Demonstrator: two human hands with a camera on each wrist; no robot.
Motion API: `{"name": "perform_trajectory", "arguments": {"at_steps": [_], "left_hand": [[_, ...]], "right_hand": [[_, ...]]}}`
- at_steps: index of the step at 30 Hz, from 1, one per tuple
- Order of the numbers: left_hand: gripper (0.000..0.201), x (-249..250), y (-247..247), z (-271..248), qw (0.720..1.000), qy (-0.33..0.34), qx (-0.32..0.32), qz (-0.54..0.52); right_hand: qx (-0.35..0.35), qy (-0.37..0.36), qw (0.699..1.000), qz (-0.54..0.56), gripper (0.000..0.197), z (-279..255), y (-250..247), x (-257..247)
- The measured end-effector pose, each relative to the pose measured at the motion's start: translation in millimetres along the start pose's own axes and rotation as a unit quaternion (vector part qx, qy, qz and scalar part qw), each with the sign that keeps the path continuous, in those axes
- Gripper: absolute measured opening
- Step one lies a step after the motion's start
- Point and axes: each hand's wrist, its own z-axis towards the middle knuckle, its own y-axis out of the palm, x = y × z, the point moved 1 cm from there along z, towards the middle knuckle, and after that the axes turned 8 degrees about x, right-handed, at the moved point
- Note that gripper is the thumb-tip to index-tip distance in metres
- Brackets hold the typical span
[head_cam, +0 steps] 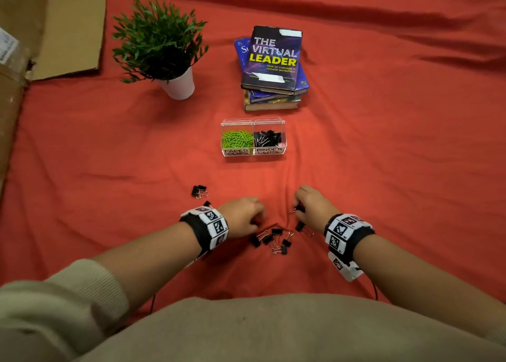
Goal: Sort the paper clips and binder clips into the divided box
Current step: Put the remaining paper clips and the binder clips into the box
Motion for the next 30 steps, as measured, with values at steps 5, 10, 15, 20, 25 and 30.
{"name": "perform_trajectory", "arguments": {"at_steps": [5, 10, 15, 20, 25, 30], "left_hand": [[0.023, -7.5, 16.5, -16.7, 0.999, -0.013, 0.004, 0.04], [0.015, -7.6, 21.6, -23.6, 0.998, -0.011, 0.055, 0.026], [0.012, -2.0, 21.1, -30.4, 0.992, -0.027, 0.108, -0.052], [0.019, 14.3, 26.0, -33.8, 0.996, 0.008, 0.091, -0.017], [0.023, 14.6, 39.4, -33.6, 0.996, -0.025, 0.056, 0.058], [0.042, 17.1, 43.4, -37.9, 0.996, -0.022, 0.034, 0.083]], "right_hand": [[0.006, 0.001, 1.0, 0.016, 0.02, -6.6, 0.6, -1.6], [0.015, 0.013, 1.0, 0.022, 0.015, -10.3, 5.6, -1.6], [0.049, 0.08, 0.991, 0.091, 0.015, -11.1, 5.9, -2.8], [0.082, 0.127, 0.972, 0.178, 0.017, -12.6, 1.2, 1.7], [0.062, 0.119, 0.975, 0.176, 0.02, -19.3, -0.1, 1.9], [0.03, 0.021, 0.999, 0.001, 0.041, -29.6, 5.0, 7.4]]}}
